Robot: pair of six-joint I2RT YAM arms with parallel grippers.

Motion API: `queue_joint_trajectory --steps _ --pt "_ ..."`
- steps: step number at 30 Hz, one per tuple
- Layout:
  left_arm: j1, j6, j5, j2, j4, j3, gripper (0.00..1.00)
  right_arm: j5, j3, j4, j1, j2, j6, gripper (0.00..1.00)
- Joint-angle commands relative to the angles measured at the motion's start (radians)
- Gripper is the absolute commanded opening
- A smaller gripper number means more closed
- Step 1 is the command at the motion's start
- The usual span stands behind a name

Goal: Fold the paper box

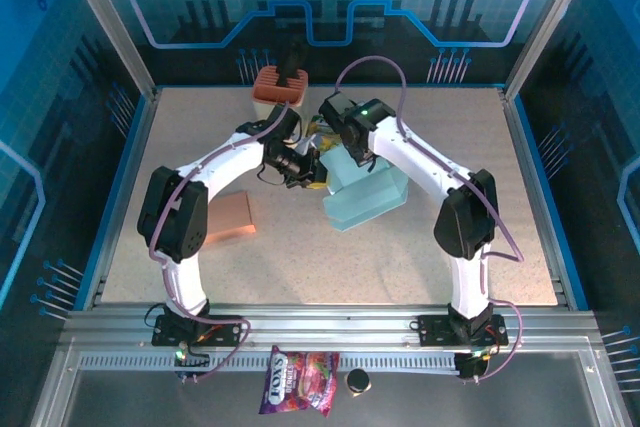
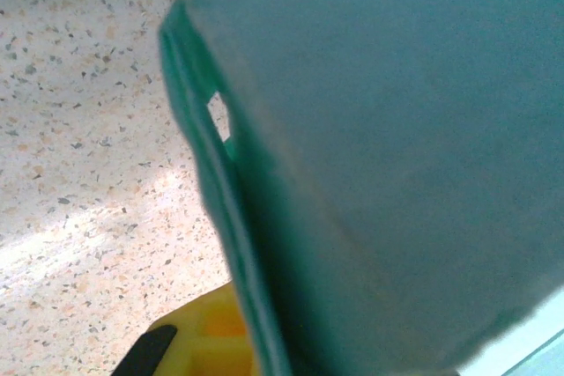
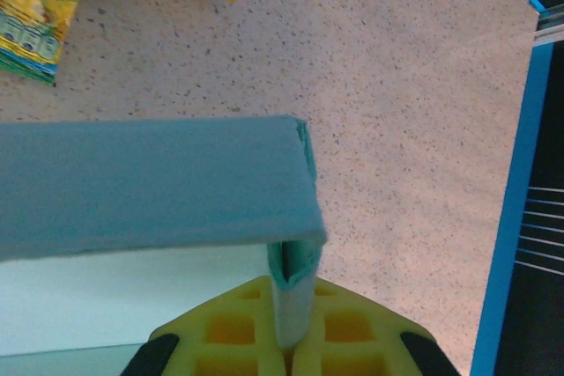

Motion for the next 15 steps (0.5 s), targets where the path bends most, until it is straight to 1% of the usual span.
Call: queue_joint_trajectory --steps 1,2,5,8,12,13,15 --pt "-0.005 -0.012 0.013 0.001 0.016 0.039 0.00 0.043 -0.012 -0.038 0.010 0.005 0.025 0.00" --pt "-0.005 -0.012 0.011 0.002 0.014 0.039 0.00 0.005 -0.021 -0.025 0.008 -0.006 0.020 0.00" --pt "-0.005 -0.011 0.005 0.004 0.010 0.035 0.00 -0.116 -0.056 0.008 -0.011 -0.043 0.019 0.17" --pt "-0.005 -0.011 0.000 0.006 0.008 0.027 0.00 -0.195 -0.116 0.036 -0.033 -0.064 0.020 0.25" --pt "-0.005 -0.011 -0.003 0.008 0.009 0.022 0.00 -0.231 -0.196 0.063 -0.052 -0.085 0.038 0.25" --pt "-0.006 -0.011 -0.003 0.009 0.008 0.022 0.00 -0.230 -0.208 0.068 -0.052 -0.088 0.042 0.24" --pt "-0.005 -0.011 -0.001 0.011 0.005 0.023 0.00 -0.206 -0.218 0.068 -0.051 -0.091 0.048 0.09"
